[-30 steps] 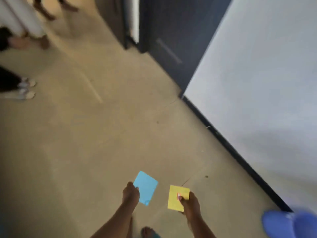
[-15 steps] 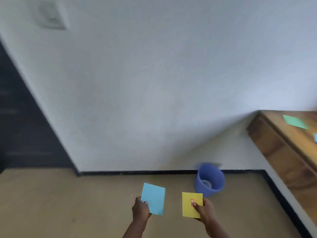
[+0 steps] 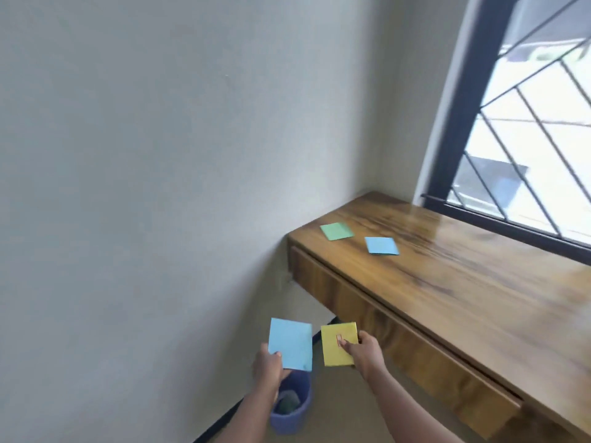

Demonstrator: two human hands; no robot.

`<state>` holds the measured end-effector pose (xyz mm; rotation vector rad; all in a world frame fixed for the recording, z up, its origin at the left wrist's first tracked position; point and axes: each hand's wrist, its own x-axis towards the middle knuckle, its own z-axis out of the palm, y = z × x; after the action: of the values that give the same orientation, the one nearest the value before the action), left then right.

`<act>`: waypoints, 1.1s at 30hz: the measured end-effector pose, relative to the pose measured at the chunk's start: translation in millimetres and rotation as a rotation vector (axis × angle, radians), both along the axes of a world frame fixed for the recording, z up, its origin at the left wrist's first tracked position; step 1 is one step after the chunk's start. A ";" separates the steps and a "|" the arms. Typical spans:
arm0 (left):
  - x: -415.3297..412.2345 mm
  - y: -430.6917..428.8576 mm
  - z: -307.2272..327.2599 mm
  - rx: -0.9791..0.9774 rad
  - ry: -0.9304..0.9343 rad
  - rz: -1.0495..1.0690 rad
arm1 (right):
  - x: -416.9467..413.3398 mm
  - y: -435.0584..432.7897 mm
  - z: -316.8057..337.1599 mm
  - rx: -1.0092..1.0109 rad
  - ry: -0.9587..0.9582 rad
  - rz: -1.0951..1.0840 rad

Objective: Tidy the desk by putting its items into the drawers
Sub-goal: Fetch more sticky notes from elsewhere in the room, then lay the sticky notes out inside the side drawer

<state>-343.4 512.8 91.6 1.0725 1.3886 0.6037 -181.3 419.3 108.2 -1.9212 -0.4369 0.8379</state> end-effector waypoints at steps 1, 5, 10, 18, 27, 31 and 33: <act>20.2 2.3 10.7 -0.006 -0.040 -0.029 | 16.1 2.2 5.6 0.010 -0.012 -0.034; 99.7 24.2 32.6 -0.005 -0.071 -0.167 | 74.3 3.5 24.7 0.026 -0.056 -0.209; 193.4 50.4 44.4 0.038 -0.039 -0.363 | 139.9 4.5 36.8 0.047 -0.157 -0.472; 327.6 77.1 37.6 0.098 0.056 -0.668 | 227.1 18.1 41.4 -0.051 -0.172 -0.840; 385.9 73.4 41.5 0.477 0.418 -0.900 | 255.9 22.1 26.3 -0.367 -0.088 -0.960; 386.3 68.9 36.3 0.609 0.465 -0.949 | 251.0 22.1 22.8 -0.527 -0.160 -0.952; 384.7 67.9 34.1 0.663 0.486 -0.987 | 247.2 22.5 21.9 -0.560 -0.188 -0.948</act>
<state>41.3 580.7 125.7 2.3390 0.8460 0.0333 65.9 441.8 130.2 -2.3635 0.6539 0.1375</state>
